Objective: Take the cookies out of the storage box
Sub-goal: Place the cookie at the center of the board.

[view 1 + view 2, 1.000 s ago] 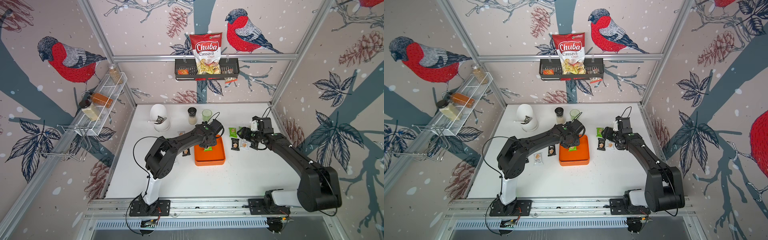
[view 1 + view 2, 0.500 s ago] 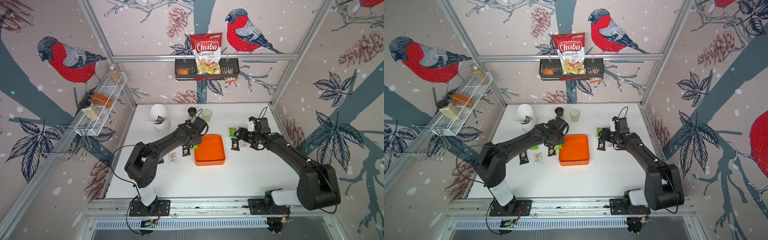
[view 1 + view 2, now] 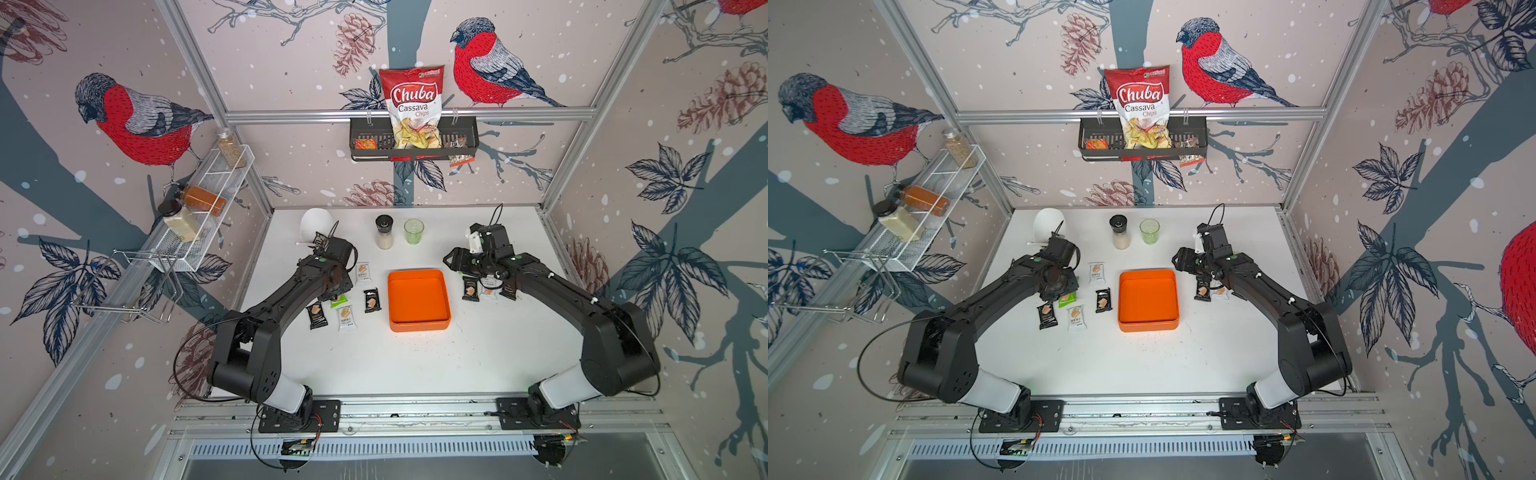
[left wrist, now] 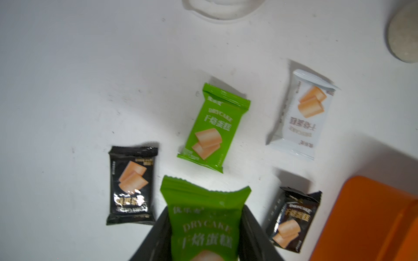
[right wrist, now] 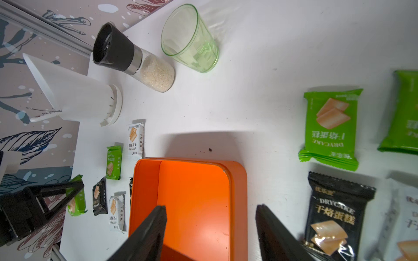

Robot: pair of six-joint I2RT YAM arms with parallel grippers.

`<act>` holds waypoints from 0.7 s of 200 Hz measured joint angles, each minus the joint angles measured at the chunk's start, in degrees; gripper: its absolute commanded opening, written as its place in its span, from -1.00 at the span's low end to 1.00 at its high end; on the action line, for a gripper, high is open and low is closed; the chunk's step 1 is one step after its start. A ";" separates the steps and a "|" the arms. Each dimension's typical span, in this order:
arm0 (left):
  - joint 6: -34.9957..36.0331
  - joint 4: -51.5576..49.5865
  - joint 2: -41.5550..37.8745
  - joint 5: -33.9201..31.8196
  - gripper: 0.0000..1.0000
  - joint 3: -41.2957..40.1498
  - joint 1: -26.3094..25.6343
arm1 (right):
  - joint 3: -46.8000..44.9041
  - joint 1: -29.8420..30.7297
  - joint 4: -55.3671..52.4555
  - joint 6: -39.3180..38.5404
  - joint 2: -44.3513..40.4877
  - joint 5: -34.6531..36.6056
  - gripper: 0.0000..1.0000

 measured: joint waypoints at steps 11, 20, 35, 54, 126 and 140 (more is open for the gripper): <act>1.55 0.81 -0.13 0.15 -0.16 -0.55 2.40 | 0.90 0.70 0.07 1.05 1.11 0.09 0.37; 2.86 1.29 -0.13 0.31 -0.16 -0.92 4.35 | 1.77 1.33 0.48 1.03 2.25 0.07 0.36; 4.81 2.27 -0.07 0.57 -0.16 -1.27 7.43 | 3.41 2.25 1.14 1.05 4.15 -0.02 0.36; 7.45 3.85 0.92 0.66 -0.16 -1.29 10.78 | 6.12 3.43 1.53 1.11 7.02 -0.39 0.37; 15.45 9.03 9.40 0.24 -0.14 1.36 15.02 | 14.86 5.09 0.13 1.27 14.34 -0.70 0.36; 16.65 10.25 10.58 0.24 -0.14 1.36 15.39 | 15.56 5.07 -0.85 1.27 14.75 -0.07 0.37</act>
